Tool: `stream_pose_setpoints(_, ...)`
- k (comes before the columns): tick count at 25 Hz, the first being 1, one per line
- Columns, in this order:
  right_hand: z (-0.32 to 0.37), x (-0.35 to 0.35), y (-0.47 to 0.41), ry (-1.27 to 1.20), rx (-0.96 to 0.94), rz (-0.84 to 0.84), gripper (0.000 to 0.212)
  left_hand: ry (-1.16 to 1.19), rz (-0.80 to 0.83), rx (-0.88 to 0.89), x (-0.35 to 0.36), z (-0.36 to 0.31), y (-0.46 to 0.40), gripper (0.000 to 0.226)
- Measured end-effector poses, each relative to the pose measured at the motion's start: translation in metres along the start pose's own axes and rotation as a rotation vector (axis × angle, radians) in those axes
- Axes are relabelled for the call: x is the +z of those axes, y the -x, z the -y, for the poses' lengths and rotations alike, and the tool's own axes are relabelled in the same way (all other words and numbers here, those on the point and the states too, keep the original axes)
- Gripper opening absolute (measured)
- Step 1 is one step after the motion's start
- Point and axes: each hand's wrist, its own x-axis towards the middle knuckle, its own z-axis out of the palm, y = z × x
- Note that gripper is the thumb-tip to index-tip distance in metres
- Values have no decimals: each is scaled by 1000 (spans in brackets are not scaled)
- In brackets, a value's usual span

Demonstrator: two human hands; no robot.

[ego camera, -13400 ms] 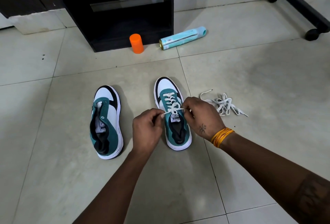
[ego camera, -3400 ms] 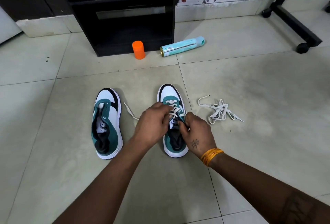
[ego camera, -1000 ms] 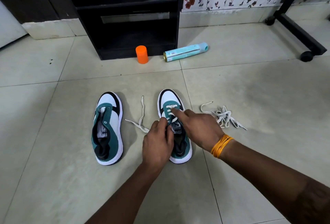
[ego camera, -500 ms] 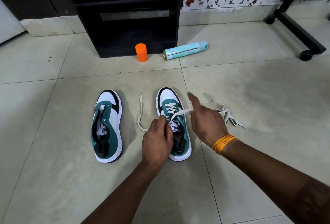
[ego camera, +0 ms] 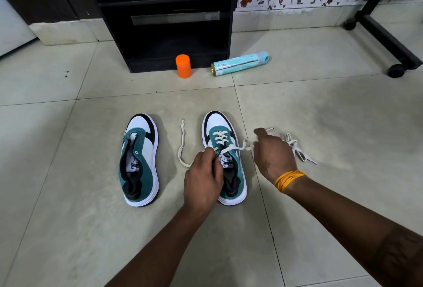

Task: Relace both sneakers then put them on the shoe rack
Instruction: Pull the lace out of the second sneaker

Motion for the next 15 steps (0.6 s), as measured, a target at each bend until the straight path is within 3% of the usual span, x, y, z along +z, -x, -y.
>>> stream_pose_setpoints(2,14,-1,8,35,-237,-42,45,13,-14,9,0,0,0,13)
stream_pose_setpoints(5,28,1,10,252,-449,-95,30,43,-41,0,2,0,0,17)
stream_pose_setpoints(7,26,1,9,245,-404,-65,18,49,-44,-6,2,0,1,19)
stream_pose_setpoints(10,16,-4,9,-36,-201,-6,14,53,-37,-5,1,2,1,20)
stream_pose_setpoints(12,15,-8,11,-182,-266,-27,22,54,-29,1,1,1,0,20)
stream_pose_setpoints(15,28,-10,12,-202,-488,23,20,55,-26,4,1,1,-1,23)
